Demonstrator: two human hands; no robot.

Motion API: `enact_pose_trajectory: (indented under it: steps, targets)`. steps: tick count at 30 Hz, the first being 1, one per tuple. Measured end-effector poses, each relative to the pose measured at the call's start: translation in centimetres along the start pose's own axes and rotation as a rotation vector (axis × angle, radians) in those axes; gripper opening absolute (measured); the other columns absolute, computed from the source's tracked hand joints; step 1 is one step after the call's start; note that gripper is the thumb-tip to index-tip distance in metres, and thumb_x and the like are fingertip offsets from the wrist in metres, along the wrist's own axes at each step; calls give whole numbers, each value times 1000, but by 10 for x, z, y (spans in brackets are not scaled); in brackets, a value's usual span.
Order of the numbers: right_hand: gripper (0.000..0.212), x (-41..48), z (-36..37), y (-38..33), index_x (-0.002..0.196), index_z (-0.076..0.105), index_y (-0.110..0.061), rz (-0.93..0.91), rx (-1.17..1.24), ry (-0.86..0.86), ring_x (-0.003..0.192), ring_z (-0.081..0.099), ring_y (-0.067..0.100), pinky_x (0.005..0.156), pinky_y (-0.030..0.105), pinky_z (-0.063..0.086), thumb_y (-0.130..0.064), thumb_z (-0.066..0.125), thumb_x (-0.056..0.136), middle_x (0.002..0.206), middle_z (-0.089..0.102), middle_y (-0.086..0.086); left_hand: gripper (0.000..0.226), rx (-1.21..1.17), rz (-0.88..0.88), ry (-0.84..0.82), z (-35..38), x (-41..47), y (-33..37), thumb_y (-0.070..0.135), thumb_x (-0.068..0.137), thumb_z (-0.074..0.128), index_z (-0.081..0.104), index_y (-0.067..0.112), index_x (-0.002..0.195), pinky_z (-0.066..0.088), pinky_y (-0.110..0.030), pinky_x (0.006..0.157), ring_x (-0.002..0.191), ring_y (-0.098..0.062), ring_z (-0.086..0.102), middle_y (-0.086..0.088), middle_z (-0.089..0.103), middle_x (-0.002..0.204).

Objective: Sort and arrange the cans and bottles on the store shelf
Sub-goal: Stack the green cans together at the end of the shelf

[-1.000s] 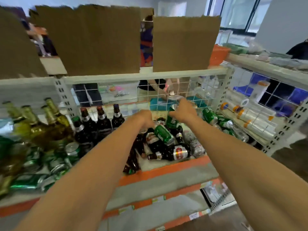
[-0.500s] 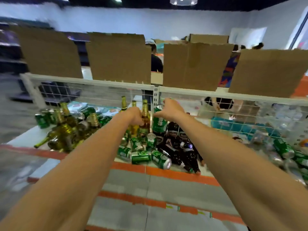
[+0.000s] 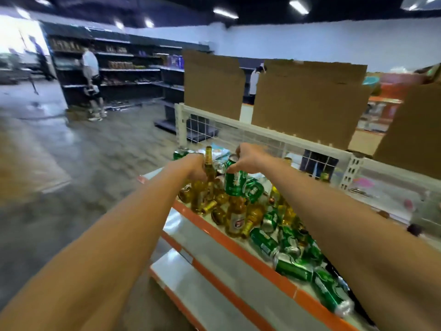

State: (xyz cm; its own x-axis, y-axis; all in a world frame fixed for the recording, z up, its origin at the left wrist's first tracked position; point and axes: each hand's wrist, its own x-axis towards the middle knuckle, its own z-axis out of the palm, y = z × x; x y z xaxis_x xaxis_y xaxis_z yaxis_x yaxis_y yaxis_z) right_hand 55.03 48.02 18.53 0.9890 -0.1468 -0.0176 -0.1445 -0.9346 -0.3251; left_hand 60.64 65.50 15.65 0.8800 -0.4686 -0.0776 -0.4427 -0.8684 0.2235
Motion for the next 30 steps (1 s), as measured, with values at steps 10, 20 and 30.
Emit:
enact_pose_trajectory:
  steps: [10,20,30]
  targets:
    - [42,111,73,-131,97,60,-11,-214,90,-70,85,63,25,74,40,55,-35,85,73,95,65,9,52,28,-201,-14,-7,27,-143,33,85,74,59,11,130,49,-39,96,116,-29,57,-9,59,131]
    - [43,224,163,-281,93,58,-9,-188,179,-111,82,61,26,67,40,51,-33,85,70,88,62,10,56,-289,-229,-16,2,81,-327,40,75,82,61,13,120,48,-31,84,95,-20,57,-7,65,115]
    - [57,294,193,-325,115,56,-8,-119,200,-177,92,60,24,78,35,52,-32,85,71,104,61,10,32,-574,-164,135,25,132,-394,39,69,79,62,27,93,54,-35,78,86,-17,65,5,68,89]
